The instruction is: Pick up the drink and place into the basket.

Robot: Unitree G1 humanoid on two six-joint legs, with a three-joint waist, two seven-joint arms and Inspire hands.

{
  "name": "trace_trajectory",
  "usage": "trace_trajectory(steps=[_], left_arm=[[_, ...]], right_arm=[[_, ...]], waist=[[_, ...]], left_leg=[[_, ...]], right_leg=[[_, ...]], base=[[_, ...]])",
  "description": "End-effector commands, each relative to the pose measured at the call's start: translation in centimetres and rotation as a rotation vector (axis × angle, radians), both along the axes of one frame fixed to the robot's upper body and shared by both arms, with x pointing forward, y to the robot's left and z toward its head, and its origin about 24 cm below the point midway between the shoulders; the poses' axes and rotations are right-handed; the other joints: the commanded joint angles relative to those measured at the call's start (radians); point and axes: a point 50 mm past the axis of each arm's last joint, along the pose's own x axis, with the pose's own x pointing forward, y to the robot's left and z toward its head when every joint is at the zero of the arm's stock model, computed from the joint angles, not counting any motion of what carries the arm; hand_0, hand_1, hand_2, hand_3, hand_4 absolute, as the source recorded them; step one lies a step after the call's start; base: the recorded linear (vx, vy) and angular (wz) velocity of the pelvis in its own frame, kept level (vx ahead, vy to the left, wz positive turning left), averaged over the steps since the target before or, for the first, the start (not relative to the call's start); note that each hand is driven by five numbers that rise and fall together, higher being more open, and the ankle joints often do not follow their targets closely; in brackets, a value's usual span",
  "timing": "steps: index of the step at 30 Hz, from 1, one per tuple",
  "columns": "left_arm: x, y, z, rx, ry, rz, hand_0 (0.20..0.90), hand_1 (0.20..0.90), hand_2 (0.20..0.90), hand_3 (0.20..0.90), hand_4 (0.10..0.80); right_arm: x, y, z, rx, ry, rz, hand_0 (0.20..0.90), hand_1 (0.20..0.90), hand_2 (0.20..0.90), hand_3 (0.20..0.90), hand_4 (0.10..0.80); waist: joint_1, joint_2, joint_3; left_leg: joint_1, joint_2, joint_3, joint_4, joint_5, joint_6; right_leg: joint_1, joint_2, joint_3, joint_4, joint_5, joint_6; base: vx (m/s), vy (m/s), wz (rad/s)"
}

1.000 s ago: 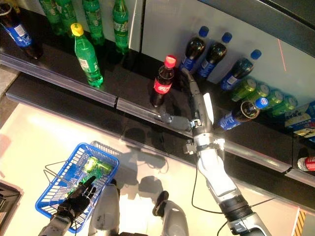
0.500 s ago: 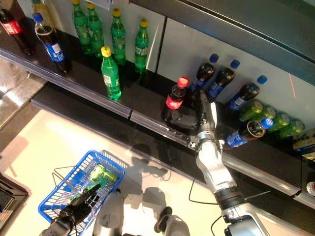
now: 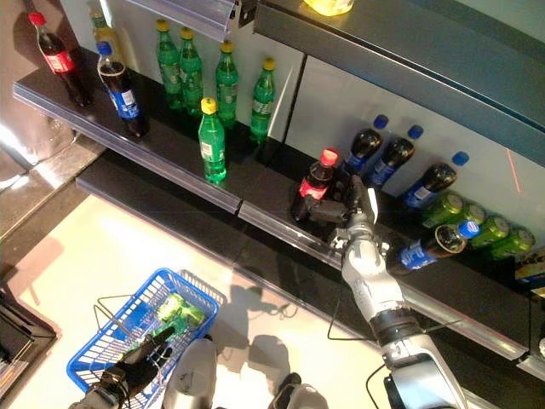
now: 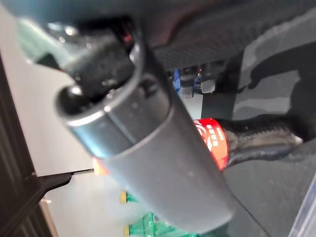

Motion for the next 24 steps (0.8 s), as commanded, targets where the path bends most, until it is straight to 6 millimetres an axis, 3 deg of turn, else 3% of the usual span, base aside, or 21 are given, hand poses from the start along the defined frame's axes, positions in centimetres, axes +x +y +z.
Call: trace_trajectory(steps=[1, 24], left_arm=[[-1.5, -1.0, 0.2, -0.049, -0.054, -0.239, 0.3, 0.3, 0.3, 0.2, 0.1], [2.8, -1.7, 1.6, -0.051, -0.162, -0.269, 0.3, 0.3, 0.3, 0.2, 0.1]], right_arm=[[1.9, -0.3, 6.9, 0.043, -0.256, 0.001, 0.9, 0.9, 0.9, 0.9, 0.8], [4.8, 0.3, 11.5, 0.05, -0.258, 0.071, 0.9, 0.9, 0.9, 0.9, 0.8]], waist=[[0.024, -0.021, -0.081], [0.025, -0.005, 0.005]], left_leg=[[-0.224, -0.015, -0.06, 0.094, 0.143, -0.023], [-0.25, -0.034, -0.073, 0.106, 0.112, 0.008]], right_leg=[[0.072, -0.02, -0.012, -0.07, 0.089, 0.004], [-0.074, -0.043, -0.005, 0.036, 0.1, -0.011]], base=[[-0.053, 0.004, 0.03], [-0.06, 0.006, 0.03]])
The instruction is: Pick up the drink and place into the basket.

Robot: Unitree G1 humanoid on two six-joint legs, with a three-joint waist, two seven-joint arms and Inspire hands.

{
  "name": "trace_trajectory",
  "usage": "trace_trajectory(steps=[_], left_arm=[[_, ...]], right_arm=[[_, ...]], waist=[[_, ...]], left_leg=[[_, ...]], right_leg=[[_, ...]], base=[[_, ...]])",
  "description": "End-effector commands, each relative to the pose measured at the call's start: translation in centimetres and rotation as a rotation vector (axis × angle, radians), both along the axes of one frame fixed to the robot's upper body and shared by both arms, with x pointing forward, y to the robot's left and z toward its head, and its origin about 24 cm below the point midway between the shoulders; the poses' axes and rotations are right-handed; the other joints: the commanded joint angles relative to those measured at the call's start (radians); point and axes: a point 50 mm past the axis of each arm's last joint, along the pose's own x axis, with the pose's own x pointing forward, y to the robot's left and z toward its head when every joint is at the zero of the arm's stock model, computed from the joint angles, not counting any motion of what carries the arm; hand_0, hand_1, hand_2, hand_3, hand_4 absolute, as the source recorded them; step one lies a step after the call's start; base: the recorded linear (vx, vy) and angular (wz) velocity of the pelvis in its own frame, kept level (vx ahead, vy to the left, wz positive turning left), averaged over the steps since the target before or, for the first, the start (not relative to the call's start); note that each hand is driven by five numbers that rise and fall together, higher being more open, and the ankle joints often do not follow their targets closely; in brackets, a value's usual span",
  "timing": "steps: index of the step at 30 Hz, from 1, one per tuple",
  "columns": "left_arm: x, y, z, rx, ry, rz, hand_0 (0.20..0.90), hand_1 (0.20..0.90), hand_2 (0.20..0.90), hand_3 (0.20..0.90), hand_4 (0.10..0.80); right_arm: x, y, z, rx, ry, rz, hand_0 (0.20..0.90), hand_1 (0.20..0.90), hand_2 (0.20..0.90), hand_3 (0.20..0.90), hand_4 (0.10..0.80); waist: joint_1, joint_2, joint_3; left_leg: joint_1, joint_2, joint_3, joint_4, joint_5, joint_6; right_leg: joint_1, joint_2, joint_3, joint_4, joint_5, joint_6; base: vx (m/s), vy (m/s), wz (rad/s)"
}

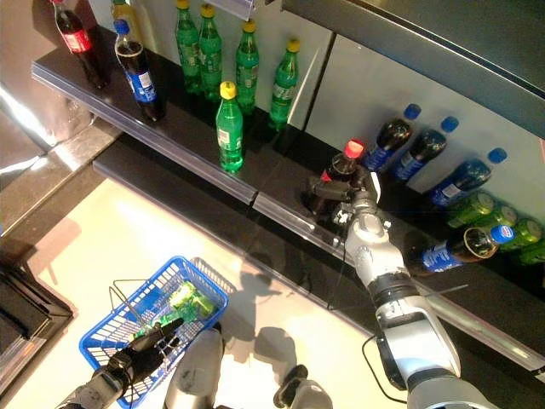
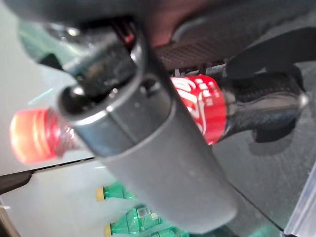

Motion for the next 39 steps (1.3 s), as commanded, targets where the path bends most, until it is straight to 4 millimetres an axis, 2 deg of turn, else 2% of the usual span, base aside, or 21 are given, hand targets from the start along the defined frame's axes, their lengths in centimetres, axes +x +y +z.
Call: trace_trajectory(steps=[1, 2, 3, 4, 14, 25, 34, 39], left_arm=[[-0.1, -1.2, 0.6, -0.062, -0.106, -0.161, 0.3, 0.3, 0.3, 0.2, 0.1], [0.0, -1.2, 0.6, -0.063, -0.11, -0.16, 0.3, 0.3, 0.3, 0.2, 0.1], [0.1, -1.2, 0.7, -0.063, -0.112, -0.16, 0.3, 0.3, 0.3, 0.2, 0.1], [0.3, -1.2, 0.7, -0.064, -0.116, -0.163, 0.3, 0.3, 0.3, 0.2, 0.1], [0.9, -2.2, 0.7, -0.084, -0.139, -0.161, 0.3, 0.3, 0.3, 0.2, 0.1], [1.1, -2.8, 0.7, -0.101, -0.15, -0.166, 0.3, 0.3, 0.3, 0.2, 0.1], [0.7, -3.3, 0.4, -0.114, -0.153, -0.168, 0.3, 0.3, 0.3, 0.2, 0.1], [0.5, -3.5, 0.3, -0.123, -0.159, -0.164, 0.3, 0.3, 0.3, 0.2, 0.1]], right_arm=[[1.4, 0.0, 8.8, -0.007, -0.279, 0.025, 0.9, 0.9, 0.9, 0.9, 0.8], [1.5, 0.0, 8.9, -0.011, -0.28, 0.022, 0.86, 0.86, 0.86, 0.853, 0.753], [1.5, -0.1, 8.9, -0.013, -0.279, 0.022, 0.547, 0.547, 0.547, 0.488, 0.388], [1.6, -0.1, 9.1, -0.008, -0.28, 0.018, 0.3, 0.3, 0.3, 0.2, 0.1], [1.7, -0.3, 9.2, 0.001, -0.281, -0.004, 0.3, 0.3, 0.3, 0.2, 0.1], [1.4, -0.6, 9.7, -0.111, -0.329, -0.023, 0.3, 0.3, 0.3, 0.2, 0.1], [0.7, -0.4, 10.8, -0.186, -0.427, -0.023, 0.3, 0.3, 0.3, 0.2, 0.1], [-0.4, 0.8, 11.9, -0.221, -0.535, 0.014, 0.3, 0.3, 0.3, 0.2, 0.1]], waist=[[0.016, -0.014, -0.008], [0.015, -0.013, -0.005], [0.015, -0.012, -0.003], [0.013, -0.009, 0.001], [-0.001, 0.009, 0.02], [-0.019, 0.026, 0.035], [-0.029, 0.042, 0.038], [-0.039, 0.052, 0.034]], left_leg=[[-0.154, -0.009, -0.05, 0.083, 0.098, 0.001], [-0.153, -0.009, -0.05, 0.083, 0.096, 0.002], [-0.153, -0.01, -0.051, 0.082, 0.096, 0.003], [-0.149, -0.011, -0.05, 0.078, 0.096, 0.007], [-0.126, -0.022, -0.046, 0.054, 0.092, 0.028], [-0.111, -0.03, -0.045, 0.041, 0.087, 0.049], [-0.089, -0.043, -0.044, 0.018, 0.09, 0.06], [-0.073, -0.05, -0.044, -0.007, 0.1, 0.065]], right_leg=[[-0.005, -0.02, 0.02, 0.018, 0.095, -0.015], [-0.011, -0.022, 0.021, 0.022, 0.095, -0.016], [-0.016, -0.023, 0.021, 0.026, 0.095, -0.016], [-0.03, -0.027, 0.022, 0.039, 0.095, -0.017], [-0.099, -0.05, 0.035, 0.101, 0.095, -0.022], [-0.161, -0.074, 0.052, 0.164, 0.098, -0.026], [-0.177, -0.09, 0.057, 0.183, 0.101, -0.025], [-0.18, -0.096, 0.061, 0.179, 0.107, -0.023]], base=[[-0.039, 0.017, -0.02], [-0.041, 0.019, 0.0], [-0.043, 0.027, 0.02], [-0.038, 0.028, 0.03], [-0.021, 0.026, 0.02], [-0.008, 0.009, -0.01], [0.002, 0.005, 0.01], [0.0, 0.0, 0.0]])
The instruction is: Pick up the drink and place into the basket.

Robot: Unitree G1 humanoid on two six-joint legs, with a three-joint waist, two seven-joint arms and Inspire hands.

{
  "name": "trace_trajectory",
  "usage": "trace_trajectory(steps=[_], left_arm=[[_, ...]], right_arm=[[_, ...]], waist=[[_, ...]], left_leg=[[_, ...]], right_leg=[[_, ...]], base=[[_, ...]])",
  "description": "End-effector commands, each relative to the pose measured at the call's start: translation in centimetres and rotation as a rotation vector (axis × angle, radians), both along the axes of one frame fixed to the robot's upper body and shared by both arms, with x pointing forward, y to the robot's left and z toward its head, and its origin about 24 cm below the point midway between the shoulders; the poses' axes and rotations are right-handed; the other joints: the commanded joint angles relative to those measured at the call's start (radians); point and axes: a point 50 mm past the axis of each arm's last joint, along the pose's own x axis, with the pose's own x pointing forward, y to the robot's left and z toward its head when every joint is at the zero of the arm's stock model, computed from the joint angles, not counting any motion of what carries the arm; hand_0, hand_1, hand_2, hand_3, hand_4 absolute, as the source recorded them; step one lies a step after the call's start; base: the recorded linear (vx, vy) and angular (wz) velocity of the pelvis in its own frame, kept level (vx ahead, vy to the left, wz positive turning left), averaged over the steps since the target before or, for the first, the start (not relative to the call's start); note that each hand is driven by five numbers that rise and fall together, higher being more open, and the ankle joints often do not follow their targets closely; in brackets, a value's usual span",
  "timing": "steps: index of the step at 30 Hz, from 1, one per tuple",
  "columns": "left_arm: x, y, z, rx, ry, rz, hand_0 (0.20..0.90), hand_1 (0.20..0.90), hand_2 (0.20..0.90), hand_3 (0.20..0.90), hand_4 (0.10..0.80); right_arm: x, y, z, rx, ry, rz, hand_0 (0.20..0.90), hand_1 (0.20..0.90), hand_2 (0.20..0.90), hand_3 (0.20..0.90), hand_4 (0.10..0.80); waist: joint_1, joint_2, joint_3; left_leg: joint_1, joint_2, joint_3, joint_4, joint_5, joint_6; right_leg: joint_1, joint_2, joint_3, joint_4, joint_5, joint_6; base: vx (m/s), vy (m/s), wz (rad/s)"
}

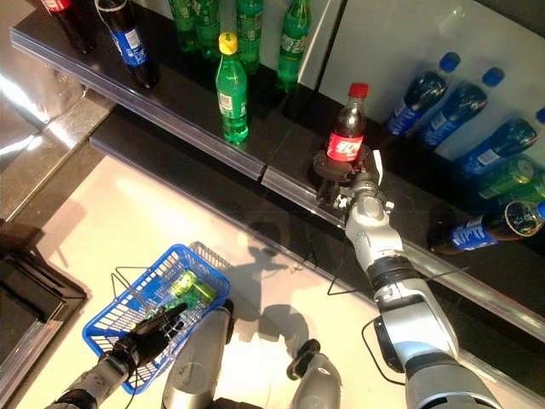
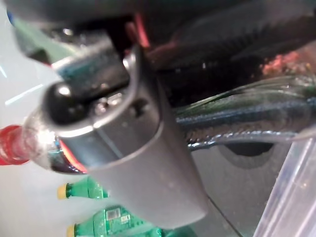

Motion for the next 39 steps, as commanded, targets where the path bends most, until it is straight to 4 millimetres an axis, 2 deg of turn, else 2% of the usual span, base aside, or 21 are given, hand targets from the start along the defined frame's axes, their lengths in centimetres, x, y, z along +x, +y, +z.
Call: trace_trajectory(steps=[1, 7, 11, 15, 22, 28, 32, 39], left_arm=[[-1.6, -2.8, -0.5, -0.109, -0.091, -0.163, 0.3, 0.3, 0.3, 0.2, 0.1], [-2.3, -3.1, -0.7, -0.117, -0.088, -0.154, 0.3, 0.3, 0.3, 0.2, 0.1], [-3.1, -3.1, -1.0, -0.121, -0.072, -0.15, 0.3, 0.3, 0.3, 0.2, 0.1], [-4.3, -3.1, -1.5, -0.121, -0.054, -0.14, 0.3, 0.3, 0.3, 0.2, 0.1], [-4.4, -3.2, -1.7, -0.122, -0.042, -0.118, 0.3, 0.3, 0.3, 0.2, 0.1], [-3.6, -3.1, -1.3, -0.113, -0.077, -0.08, 0.3, 0.3, 0.3, 0.2, 0.1], [-2.0, -3.2, -0.2, -0.132, -0.184, -0.045, 0.3, 0.3, 0.3, 0.2, 0.1], [0.4, -3.8, 2.0, -0.128, -0.383, -0.045, 0.3, 0.3, 0.3, 0.2, 0.1]], right_arm=[[-1.6, 0.6, 9.4, -0.093, -0.452, 0.067, 0.3, 0.3, 0.3, 0.2, 0.1], [-3.4, 1.4, 8.9, -0.154, -0.495, 0.122, 0.3, 0.3, 0.3, 0.2, 0.1], [-4.5, 1.4, 7.6, -0.214, -0.486, 0.154, 0.3, 0.3, 0.3, 0.2, 0.1], [-5.7, 1.6, 6.2, -0.258, -0.478, 0.186, 0.3, 0.3, 0.3, 0.2, 0.1], [-7.2, 1.6, 5.5, -0.294, -0.49, 0.23, 0.3, 0.3, 0.3, 0.2, 0.1], [-7.8, 1.9, 5.7, -0.326, -0.499, 0.268, 0.3, 0.3, 0.3, 0.2, 0.1], [-8.3, 2.3, 5.6, -0.325, -0.499, 0.305, 0.3, 0.3, 0.3, 0.2, 0.1], [-8.7, 2.8, 4.2, -0.289, -0.476, 0.337, 0.3, 0.3, 0.3, 0.2, 0.1]], waist=[[-0.01, 0.037, -0.067], [-0.028, 0.039, -0.089], [-0.038, 0.032, -0.127], [-0.05, 0.016, -0.195], [-0.071, -0.002, -0.313], [-0.081, -0.008, -0.374], [-0.087, -0.01, -0.41], [-0.074, -0.012, -0.439]], left_leg=[[0.015, 0.01, -0.053, -0.101, 0.126, 0.017], [0.067, 0.011, -0.044, -0.168, 0.148, 0.014], [0.125, 0.014, -0.033, -0.246, 0.17, 0.008], [0.206, 0.018, 0.003, -0.371, 0.199, -0.005], [0.292, 0.022, 0.053, -0.511, 0.224, -0.023], [0.349, 0.029, 0.075, -0.595, 0.237, -0.033], [0.378, 0.035, 0.09, -0.636, 0.242, -0.042], [0.394, 0.04, 0.081, -0.643, 0.239, -0.043]], right_leg=[[-0.077, -0.013, 0.029, 0.049, 0.131, -0.037], [-0.037, -0.014, 0.032, -0.017, 0.152, -0.028], [0.022, -0.004, 0.022, -0.11, 0.178, -0.016], [0.105, 0.023, 0.007, -0.249, 0.207, 0.002], [0.185, 0.05, -0.005, -0.377, 0.224, 0.02], [0.237, 0.072, -0.014, -0.449, 0.223, 0.026], [0.265, 0.093, -0.013, -0.495, 0.223, 0.021], [0.29, 0.112, -0.03, -0.496, 0.203, 0.004]], base=[[0.0, 0.0, 0.0], [0.022, 0.021, -0.04], [0.072, 0.004, -0.02], [0.094, 0.0, 0.0], [0.048, 0.004, -0.02], [0.006, -0.008, 0.03], [-0.018, -0.007, 0.01], [-0.056, -0.018, 0.16]])
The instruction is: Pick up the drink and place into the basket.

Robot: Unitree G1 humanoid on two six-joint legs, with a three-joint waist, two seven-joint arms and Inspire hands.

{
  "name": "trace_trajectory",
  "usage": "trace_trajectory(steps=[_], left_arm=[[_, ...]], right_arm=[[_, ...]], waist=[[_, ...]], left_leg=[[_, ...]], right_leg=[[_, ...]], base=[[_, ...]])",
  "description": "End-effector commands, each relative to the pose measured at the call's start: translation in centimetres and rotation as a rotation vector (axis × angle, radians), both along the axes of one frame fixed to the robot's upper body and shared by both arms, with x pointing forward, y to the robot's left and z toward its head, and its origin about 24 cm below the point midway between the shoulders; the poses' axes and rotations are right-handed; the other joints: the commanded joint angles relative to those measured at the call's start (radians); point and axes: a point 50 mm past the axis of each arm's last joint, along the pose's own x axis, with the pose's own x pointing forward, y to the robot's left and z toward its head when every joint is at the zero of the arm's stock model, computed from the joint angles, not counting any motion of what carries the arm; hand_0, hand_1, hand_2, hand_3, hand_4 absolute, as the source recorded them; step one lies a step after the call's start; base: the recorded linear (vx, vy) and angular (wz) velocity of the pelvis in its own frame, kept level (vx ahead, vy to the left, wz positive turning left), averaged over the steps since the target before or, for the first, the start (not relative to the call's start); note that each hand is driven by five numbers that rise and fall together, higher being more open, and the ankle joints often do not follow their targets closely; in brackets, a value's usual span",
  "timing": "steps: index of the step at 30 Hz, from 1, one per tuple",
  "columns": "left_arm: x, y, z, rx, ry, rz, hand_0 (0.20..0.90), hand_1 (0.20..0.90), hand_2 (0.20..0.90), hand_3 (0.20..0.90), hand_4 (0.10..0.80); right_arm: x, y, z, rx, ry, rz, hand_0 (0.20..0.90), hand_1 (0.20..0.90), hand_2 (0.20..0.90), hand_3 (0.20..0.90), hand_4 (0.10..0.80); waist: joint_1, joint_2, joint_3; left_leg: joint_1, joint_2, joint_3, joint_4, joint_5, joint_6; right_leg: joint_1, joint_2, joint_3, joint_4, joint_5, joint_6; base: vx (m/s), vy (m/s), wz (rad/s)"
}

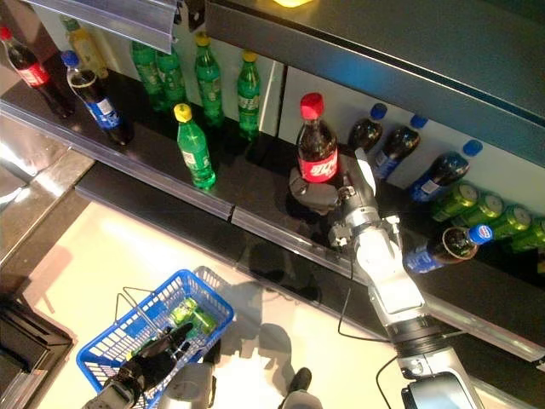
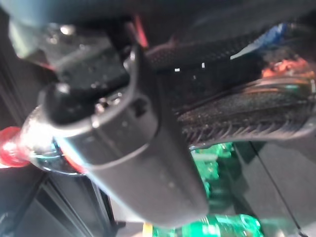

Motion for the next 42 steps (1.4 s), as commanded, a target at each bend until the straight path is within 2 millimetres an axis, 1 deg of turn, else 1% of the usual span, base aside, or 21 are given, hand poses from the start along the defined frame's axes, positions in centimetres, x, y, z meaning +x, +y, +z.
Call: trace_trajectory(steps=[1, 3, 6, 7, 9, 11, 12, 15, 16, 17, 18, 20, 24, 25, 27, 28, 31, 33, 36, 42], left_arm=[[4.1, -1.5, 3.9, -0.068, -0.429, -0.05, 0.3, 0.3, 0.3, 0.2, 0.1], [4.5, -1.7, 4.6, -0.078, -0.482, -0.057, 0.3, 0.3, 0.3, 0.2, 0.1], [5.9, -2.5, 7.1, -0.099, -0.633, -0.086, 0.3, 0.3, 0.3, 0.2, 0.1], [5.9, -2.5, 7.3, -0.1, -0.641, -0.088, 0.3, 0.3, 0.3, 0.2, 0.1], [6.7, -3.3, 9.2, -0.122, -0.738, -0.118, 0.3, 0.3, 0.3, 0.2, 0.1], [7.2, -3.6, 10.5, -0.125, -0.797, -0.147, 0.3, 0.3, 0.3, 0.2, 0.1], [7.3, -3.7, 10.7, -0.127, -0.806, -0.151, 0.3, 0.3, 0.3, 0.2, 0.1], [8.0, -4.6, 12.9, -0.147, -0.89, -0.192, 0.3, 0.3, 0.3, 0.2, 0.1], [8.3, -4.9, 14.0, -0.155, -0.934, -0.215, 0.3, 0.3, 0.3, 0.2, 0.1], [8.5, -5.1, 14.7, -0.152, -0.963, -0.234, 0.3, 0.3, 0.3, 0.2, 0.1], [8.5, -5.2, 14.9, -0.155, -0.968, -0.239, 0.3, 0.3, 0.3, 0.2, 0.1], [8.8, -5.9, 16.7, -0.165, -1.033, -0.286, 0.3, 0.3, 0.3, 0.2, 0.1], [8.9, -6.5, 18.1, -0.171, -1.094, -0.335, 0.3, 0.3, 0.3, 0.2, 0.1], [8.9, -6.8, 18.9, -0.178, -1.129, -0.361, 0.3, 0.3, 0.3, 0.2, 0.1], [8.9, -7.0, 19.6, -0.184, -1.16, -0.392, 0.3, 0.3, 0.3, 0.2, 0.1], [8.9, -7.4, 20.6, -0.187, -1.193, -0.421, 0.3, 0.3, 0.3, 0.2, 0.1], [8.8, -8.0, 21.6, -0.185, -1.236, -0.469, 0.3, 0.3, 0.3, 0.2, 0.1], [8.5, -8.6, 23.0, -0.19, -1.287, -0.525, 0.3, 0.3, 0.3, 0.2, 0.1], [8.1, -9.1, 24.2, -0.213, -1.34, -0.58, 0.3, 0.3, 0.3, 0.2, 0.1], [7.3, -9.9, 25.6, -0.261, -1.403, -0.666, 0.3, 0.3, 0.3, 0.2, 0.1]], right_arm=[[-1.3, 1.3, 4.3, 0.037, -0.275, 0.095, 0.3, 0.3, 0.3, 0.2, 0.1], [-1.4, 1.3, 3.9, 0.05, -0.265, 0.1, 0.3, 0.3, 0.3, 0.2, 0.1], [-1.6, 1.9, 3.1, 0.087, -0.247, 0.12, 0.3, 0.3, 0.3, 0.2, 0.1], [-1.6, 1.9, 3.1, 0.089, -0.246, 0.121, 0.3, 0.3, 0.3, 0.2, 0.1], [-1.8, 2.4, 2.7, 0.102, -0.241, 0.132, 0.3, 0.3, 0.3, 0.2, 0.1], [-1.8, 2.7, 2.6, 0.109, -0.241, 0.142, 0.3, 0.3, 0.3, 0.2, 0.1], [-1.8, 2.8, 2.6, 0.109, -0.24, 0.143, 0.3, 0.3, 0.3, 0.2, 0.1], [-1.8, 3.5, 2.4, 0.104, -0.238, 0.154, 0.3, 0.3, 0.3, 0.2, 0.1], [-1.9, 3.9, 2.4, 0.104, -0.236, 0.167, 0.3, 0.3, 0.3, 0.2, 0.1], [-1.9, 4.2, 2.4, 0.1, -0.236, 0.178, 0.3, 0.3, 0.3, 0.2, 0.1], [-1.8, 4.2, 2.4, 0.1, -0.236, 0.179, 0.3, 0.3, 0.3, 0.2, 0.1], [-1.9, 5.0, 2.3, 0.095, -0.229, 0.209, 0.3, 0.3, 0.3, 0.2, 0.1], [-2.1, 5.7, 2.2, 0.083, -0.224, 0.235, 0.3, 0.3, 0.3, 0.2, 0.1], [-2.1, 6.1, 2.2, 0.068, -0.228, 0.24, 0.3, 0.3, 0.3, 0.2, 0.1], [-2.1, 6.4, 2.2, 0.066, -0.227, 0.246, 0.3, 0.3, 0.3, 0.2, 0.1], [-2.1, 6.7, 2.2, 0.07, -0.224, 0.254, 0.3, 0.3, 0.3, 0.2, 0.1], [-2.1, 7.2, 2.3, 0.068, -0.221, 0.265, 0.3, 0.3, 0.3, 0.2, 0.1], [-2.1, 7.8, 2.4, 0.058, -0.222, 0.285, 0.3, 0.3, 0.3, 0.2, 0.1], [-2.1, 8.4, 2.5, 0.051, -0.222, 0.31, 0.3, 0.3, 0.3, 0.2, 0.1], [-2.4, 9.6, 1.9, 0.034, -0.202, 0.354, 0.3, 0.3, 0.3, 0.2, 0.1]], waist=[[0.015, 0.041, -0.286], [0.021, 0.042, -0.289], [0.039, 0.044, -0.292], [0.04, 0.044, -0.293], [0.058, 0.045, -0.295], [0.068, 0.045, -0.296], [0.07, 0.045, -0.297], [0.087, 0.044, -0.301], [0.095, 0.042, -0.302], [0.1, 0.041, -0.302], [0.102, 0.041, -0.302], [0.12, 0.038, -0.301], [0.13, 0.034, -0.305], [0.137, 0.032, -0.306], [0.142, 0.031, -0.306], [0.15, 0.029, -0.304], [0.157, 0.026, -0.304], [0.167, 0.023, -0.304], [0.18, 0.019, -0.305], [0.2, 0.013, -0.311]], left_leg=[[0.062, 0.036, 0.029, -0.06, 0.004, 0.0], [0.066, 0.036, 0.023, -0.061, 0.004, 0.001], [0.066, 0.036, 0.006, -0.063, 0.006, 0.004], [0.067, 0.037, 0.004, -0.063, 0.006, 0.004], [0.064, 0.036, -0.013, -0.065, 0.009, 0.005], [0.063, 0.036, -0.025, -0.066, 0.011, 0.005], [0.062, 0.036, -0.027, -0.066, 0.011, 0.005], [0.056, 0.035, -0.046, -0.066, 0.015, 0.005], [0.052, 0.035, -0.054, -0.066, 0.018, 0.004], [0.049, 0.034, -0.059, -0.066, 0.019, 0.004], [0.049, 0.034, -0.062, -0.066, 0.02, 0.004], [0.049, 0.032, -0.078, -0.066, 0.021, 0.001], [0.041, 0.027, -0.093, -0.066, 0.027, 0.002], [0.038, 0.025, -0.102, -0.066, 0.029, 0.003], [0.038, 0.023, -0.108, -0.066, 0.03, 0.003], [0.04, 0.024, -0.111, -0.066, 0.028, 0.001], [0.038, 0.022, -0.119, -0.066, 0.03, 0.001], [0.035, 0.02, -0.129, -0.066, 0.031, 0.0], [0.033, 0.017, -0.139, -0.066, 0.033, -0.001], [0.026, 0.011, -0.158, -0.066, 0.035, -0.002]], right_leg=[[-0.024, 0.002, -0.021, 0.039, 0.029, -0.033], [-0.017, 0.007, -0.025, 0.039, 0.023, -0.036], [-0.006, 0.017, -0.036, 0.045, 0.011, -0.045], [-0.005, 0.018, -0.038, 0.046, 0.01, -0.046], [0.003, 0.024, -0.052, 0.052, 0.001, -0.05], [0.008, 0.028, -0.063, 0.056, -0.005, -0.052], [0.009, 0.029, -0.065, 0.057, -0.006, -0.053], [0.019, 0.034, -0.084, 0.059, -0.012, -0.056], [0.022, 0.037, -0.094, 0.059, -0.015, -0.056], [0.024, 0.039, -0.099, 0.06, -0.015, -0.057], [0.025, 0.039, -0.101, 0.06, -0.016, -0.057], [0.035, 0.045, -0.113, 0.065, -0.024, -0.059], [0.036, 0.049, -0.121, 0.064, -0.025, -0.061], [0.036, 0.052, -0.121, 0.065, -0.027, -0.063], [0.038, 0.054, -0.122, 0.066, -0.03, -0.065], [0.043, 0.057, -0.123, 0.068, -0.035, -0.065], [0.044, 0.059, -0.124, 0.07, -0.037, -0.067], [0.046, 0.062, -0.126, 0.07, -0.039, -0.067], [0.049, 0.063, -0.127, 0.071, -0.042, -0.068], [0.053, 0.062, -0.134, 0.073, -0.046, -0.066]], base=[[-0.053, -0.016, 0.01], [-0.041, -0.012, 0.04], [-0.054, -0.016, 0.14], [-0.033, -0.018, 0.11], [-0.034, -0.016, 0.08], [-0.024, -0.011, 0.11], [-0.015, -0.009, 0.2], [-0.001, -0.003, 0.15], [-0.003, -0.002, 0.15], [-0.004, -0.002, 0.22], [-0.002, -0.005, 0.19], [0.01, -0.009, 0.1], [0.009, -0.004, 0.16], [0.011, -0.006, 0.09], [0.018, -0.011, 0.06], [0.018, -0.009, 0.04], [0.016, -0.009, 0.07], [0.01, -0.007, 0.06], [0.0, 0.0, 0.0], [0.006, 0.001, 0.01]])
